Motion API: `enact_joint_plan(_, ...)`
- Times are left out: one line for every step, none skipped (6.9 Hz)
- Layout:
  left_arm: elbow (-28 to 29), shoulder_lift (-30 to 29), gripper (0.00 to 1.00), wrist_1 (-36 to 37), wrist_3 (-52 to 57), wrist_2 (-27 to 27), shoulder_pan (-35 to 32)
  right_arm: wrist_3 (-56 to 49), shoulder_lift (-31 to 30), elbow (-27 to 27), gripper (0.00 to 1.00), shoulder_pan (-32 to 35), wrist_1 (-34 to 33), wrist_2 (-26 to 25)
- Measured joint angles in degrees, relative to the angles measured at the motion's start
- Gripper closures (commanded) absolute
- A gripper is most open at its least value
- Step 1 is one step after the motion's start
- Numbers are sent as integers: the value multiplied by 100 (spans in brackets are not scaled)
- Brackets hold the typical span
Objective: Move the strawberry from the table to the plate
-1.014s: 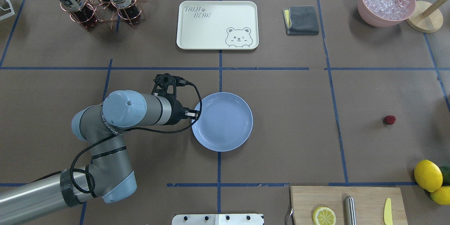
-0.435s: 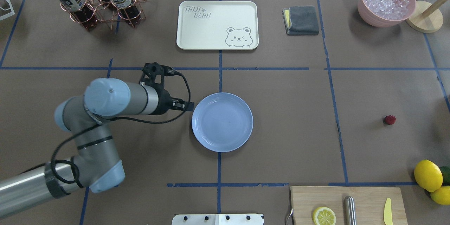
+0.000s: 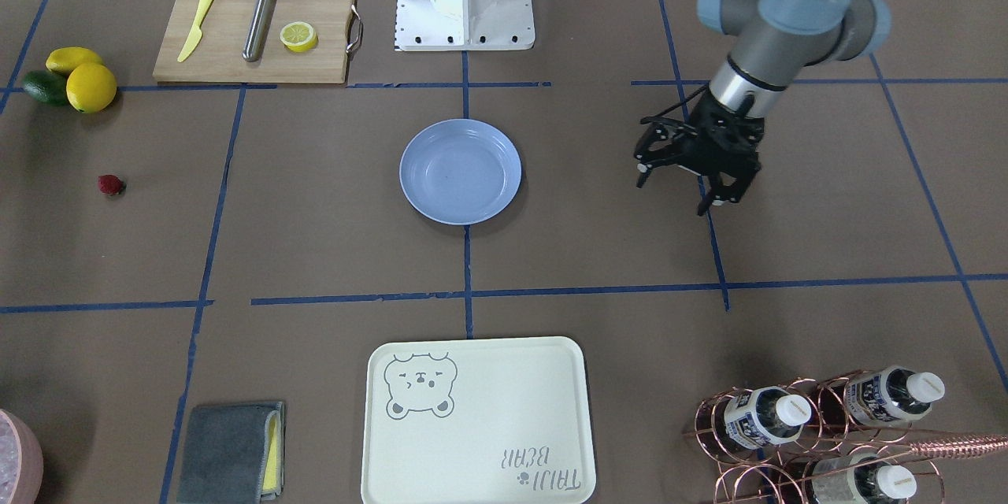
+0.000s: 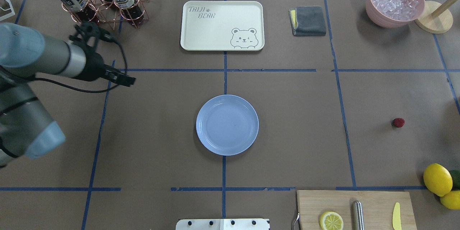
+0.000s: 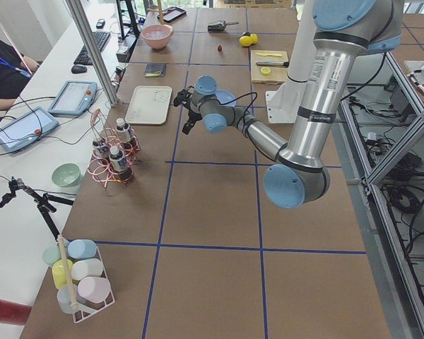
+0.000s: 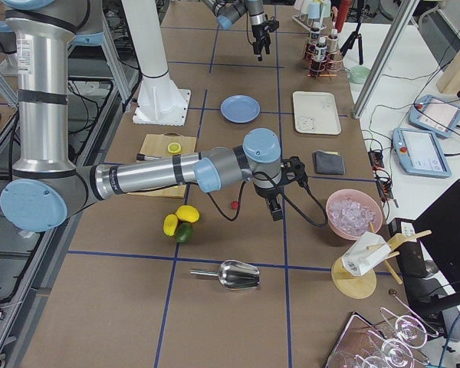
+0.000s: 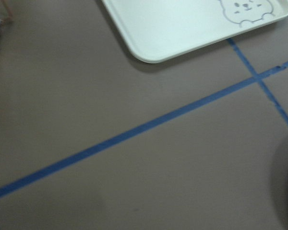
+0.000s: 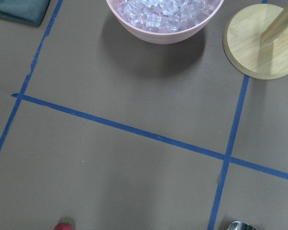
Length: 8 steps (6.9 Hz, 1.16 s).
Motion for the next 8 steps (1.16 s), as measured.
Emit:
enact_joint_plan(67,439,0,97,910,-626,-933,483,-3,238,0,-220,53,-16)
enact_joint_plan(208,813,0,175,1759,-956,-1732,801,-7,404,0,-441,77,-35)
enact_joint_plan(376,1116,0,514,2431,-1108,-2436,959,-12,516,0,-637,86,-52)
enact_joint_plan(464,1198,0,1273,2887,-1175,-2949,1030,-19,577,0,-752,89,-59)
enact_joint_plan(498,1172,0,2136,3298,-1193,-3287,1128,-20,623,0,-847,90,-66)
enact_joint_plan(518,1172,0,2818,3745,-1195,-3529,1345,-8,703,0,-983,91,-86)
enact_joint_plan(509,1264,0,3209,4271,-1223,-3730,1653,8,811,0,-1163,93,-147)
enact_joint_plan(496,1421,0,3377,4666,-1382,-3951,2014,1,908,0,-1440,134,-346)
